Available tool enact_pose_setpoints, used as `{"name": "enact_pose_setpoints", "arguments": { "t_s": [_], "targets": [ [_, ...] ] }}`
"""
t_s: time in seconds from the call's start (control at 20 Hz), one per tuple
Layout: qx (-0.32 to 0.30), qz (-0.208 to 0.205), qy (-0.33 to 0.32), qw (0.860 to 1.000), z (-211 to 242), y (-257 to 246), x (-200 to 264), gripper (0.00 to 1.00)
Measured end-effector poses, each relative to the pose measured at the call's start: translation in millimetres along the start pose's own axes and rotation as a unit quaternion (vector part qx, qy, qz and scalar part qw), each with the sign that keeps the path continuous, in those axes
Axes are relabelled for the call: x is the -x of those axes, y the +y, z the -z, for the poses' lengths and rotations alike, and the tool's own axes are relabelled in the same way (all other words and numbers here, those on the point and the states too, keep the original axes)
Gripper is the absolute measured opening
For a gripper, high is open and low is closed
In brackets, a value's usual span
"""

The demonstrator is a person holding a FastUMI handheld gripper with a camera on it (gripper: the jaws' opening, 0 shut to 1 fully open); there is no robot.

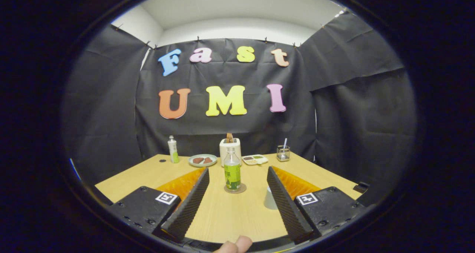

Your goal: Take the bottle from table, then pour the juice into the cup, finally place the bottle on the coaster

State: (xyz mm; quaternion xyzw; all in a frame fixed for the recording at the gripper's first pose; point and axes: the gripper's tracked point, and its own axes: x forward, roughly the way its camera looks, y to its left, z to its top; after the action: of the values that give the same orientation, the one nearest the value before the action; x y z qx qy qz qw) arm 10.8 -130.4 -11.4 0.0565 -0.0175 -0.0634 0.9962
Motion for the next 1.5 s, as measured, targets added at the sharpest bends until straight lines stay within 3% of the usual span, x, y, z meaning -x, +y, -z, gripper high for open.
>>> {"name": "enact_pose_setpoints", "arguments": {
  "t_s": [0.25, 0.6, 1.5],
  "targets": [
    [0.013, -0.003, 0.005, 1.0, 15.6, -1.4, 15.8, 1.0],
    [0.05, -0.012, -0.017, 0.999, 2.5, 14.2, 31.7, 1.0],
    [0.019, -0.048, -0.017, 0.999, 16.3, 37.1, 33.1, 1.0]
  ]
}}
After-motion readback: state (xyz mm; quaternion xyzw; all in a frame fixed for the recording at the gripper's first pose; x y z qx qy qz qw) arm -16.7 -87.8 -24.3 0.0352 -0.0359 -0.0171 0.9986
